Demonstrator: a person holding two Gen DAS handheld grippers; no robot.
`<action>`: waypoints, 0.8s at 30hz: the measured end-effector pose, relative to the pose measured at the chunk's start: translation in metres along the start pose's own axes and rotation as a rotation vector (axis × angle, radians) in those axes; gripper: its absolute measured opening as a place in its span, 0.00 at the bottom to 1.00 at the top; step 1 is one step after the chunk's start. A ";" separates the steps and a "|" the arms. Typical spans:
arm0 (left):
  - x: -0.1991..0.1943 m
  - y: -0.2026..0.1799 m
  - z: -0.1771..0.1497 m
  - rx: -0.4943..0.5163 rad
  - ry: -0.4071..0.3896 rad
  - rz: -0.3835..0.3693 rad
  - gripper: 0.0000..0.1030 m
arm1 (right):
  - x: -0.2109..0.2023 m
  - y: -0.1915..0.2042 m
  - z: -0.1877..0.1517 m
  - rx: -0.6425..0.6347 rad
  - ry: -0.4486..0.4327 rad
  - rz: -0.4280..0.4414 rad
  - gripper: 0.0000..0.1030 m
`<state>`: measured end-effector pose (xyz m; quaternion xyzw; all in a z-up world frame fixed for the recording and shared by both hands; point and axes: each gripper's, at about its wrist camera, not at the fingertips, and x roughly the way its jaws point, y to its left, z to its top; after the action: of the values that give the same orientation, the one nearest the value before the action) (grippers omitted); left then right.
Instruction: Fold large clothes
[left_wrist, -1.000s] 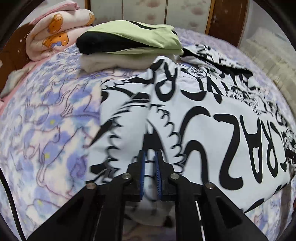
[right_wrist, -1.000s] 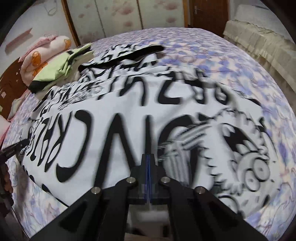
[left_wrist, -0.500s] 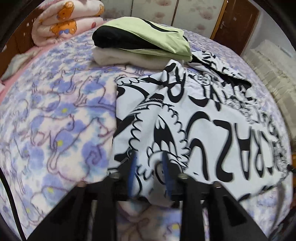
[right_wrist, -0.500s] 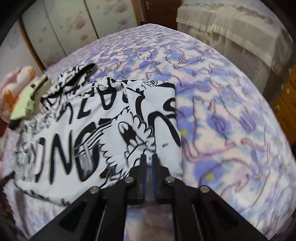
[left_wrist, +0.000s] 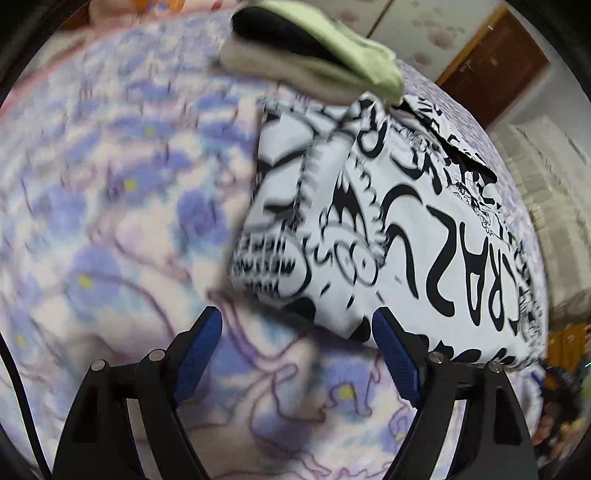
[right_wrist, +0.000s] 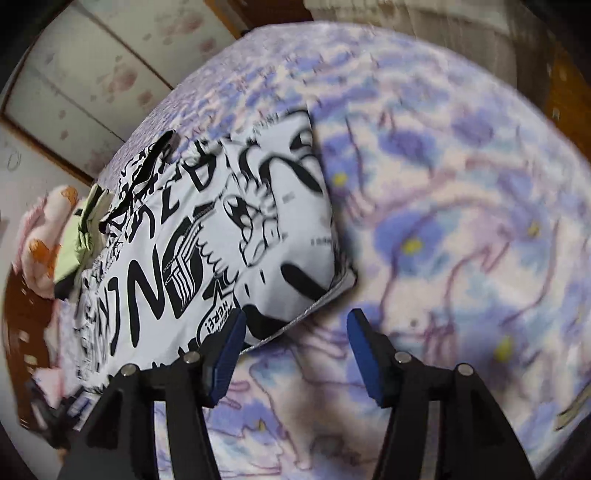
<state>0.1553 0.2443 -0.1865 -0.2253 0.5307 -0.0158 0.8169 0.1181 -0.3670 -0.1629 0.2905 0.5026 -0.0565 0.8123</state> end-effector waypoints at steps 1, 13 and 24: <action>0.007 0.005 -0.002 -0.039 0.015 -0.039 0.80 | 0.007 -0.002 -0.001 0.027 0.011 0.031 0.55; 0.033 0.013 0.014 -0.196 -0.117 -0.113 0.80 | 0.050 -0.003 0.009 0.190 -0.021 0.139 0.60; 0.010 -0.014 0.024 -0.073 -0.143 0.042 0.20 | 0.035 0.025 0.012 0.040 -0.060 -0.003 0.26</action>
<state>0.1840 0.2377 -0.1819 -0.2443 0.4758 0.0367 0.8441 0.1542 -0.3453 -0.1782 0.3040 0.4773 -0.0761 0.8210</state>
